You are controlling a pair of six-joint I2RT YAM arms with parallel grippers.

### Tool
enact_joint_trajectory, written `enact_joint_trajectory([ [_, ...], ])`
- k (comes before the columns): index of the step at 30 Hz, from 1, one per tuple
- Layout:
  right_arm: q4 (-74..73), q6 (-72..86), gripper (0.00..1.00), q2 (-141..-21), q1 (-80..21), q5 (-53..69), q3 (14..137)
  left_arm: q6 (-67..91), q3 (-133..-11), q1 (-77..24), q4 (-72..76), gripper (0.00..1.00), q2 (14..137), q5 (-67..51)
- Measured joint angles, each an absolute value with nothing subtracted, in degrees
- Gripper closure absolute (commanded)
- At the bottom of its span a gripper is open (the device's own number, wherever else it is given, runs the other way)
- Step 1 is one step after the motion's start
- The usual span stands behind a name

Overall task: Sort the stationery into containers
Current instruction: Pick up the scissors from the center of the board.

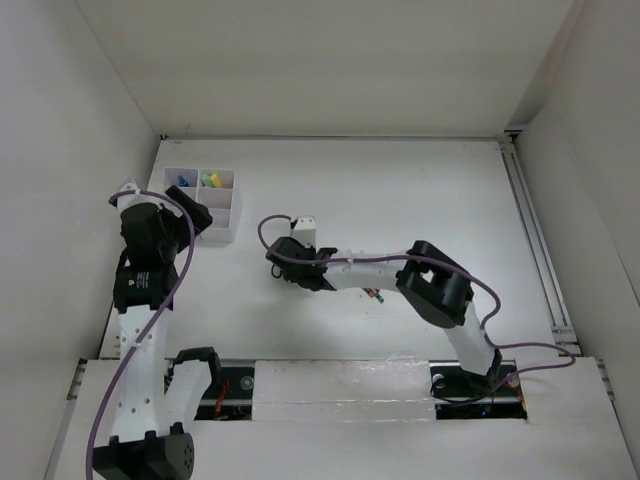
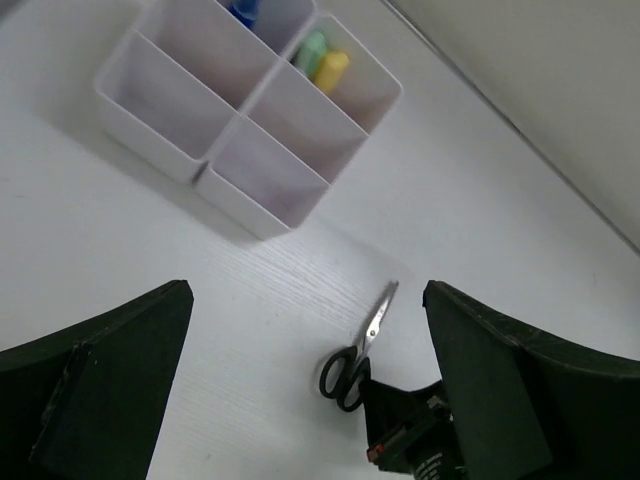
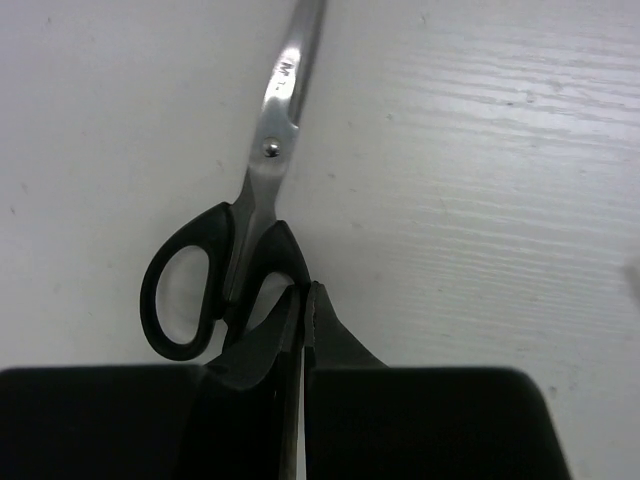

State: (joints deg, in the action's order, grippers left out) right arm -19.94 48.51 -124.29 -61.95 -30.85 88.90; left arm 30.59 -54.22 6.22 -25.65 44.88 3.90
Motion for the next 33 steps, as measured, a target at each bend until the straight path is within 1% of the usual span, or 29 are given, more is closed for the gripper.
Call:
enact_joint_trajectory([
  [3, -11.4, 44.2, 1.00, -117.7, -61.7, -29.8, 77.2, 29.0, -51.1, 6.2, -23.9, 0.00, 45.6, -5.1],
  [6, -7.0, 40.1, 1.00, -111.7, -61.5, -29.5, 67.8, 27.6, -49.5, 6.2, -21.9, 0.00, 48.8, -15.6],
  [8, -5.3, 37.2, 1.00, -109.1, -61.6, -29.4, 64.0, 26.9, -47.9, 6.2, -19.9, 0.00, 51.7, -23.3],
  [12, -4.2, 31.6, 1.00, -105.1, -62.3, -29.8, 59.5, 26.3, -44.9, 6.2, -17.0, 0.00, 56.2, -34.9],
  [17, -3.2, 25.7, 1.00, -100.8, -64.5, -30.0, 59.3, 26.0, -43.8, 5.1, -15.1, 0.00, 57.9, -42.1],
  [25, -1.8, 19.8, 1.00, -99.0, -67.6, -29.3, 66.0, 25.9, -43.8, 4.6, -13.2, 0.00, 58.0, -45.7],
  [31, -1.3, 18.1, 1.00, -97.1, -68.7, -27.5, 68.4, 25.7, -43.7, 4.6, -12.3, 0.05, 58.0, -48.7],
  [32, -1.3, 17.9, 1.00, -96.7, -68.7, -27.2, 68.7, 25.6, -43.6, 4.6, -11.8, 0.09, 58.0, -49.7],
  [33, -1.2, 17.8, 1.00, -96.4, -68.7, -26.9, 69.1, 25.6, -43.5, 4.6, -11.6, 0.11, 58.1, -50.6],
])
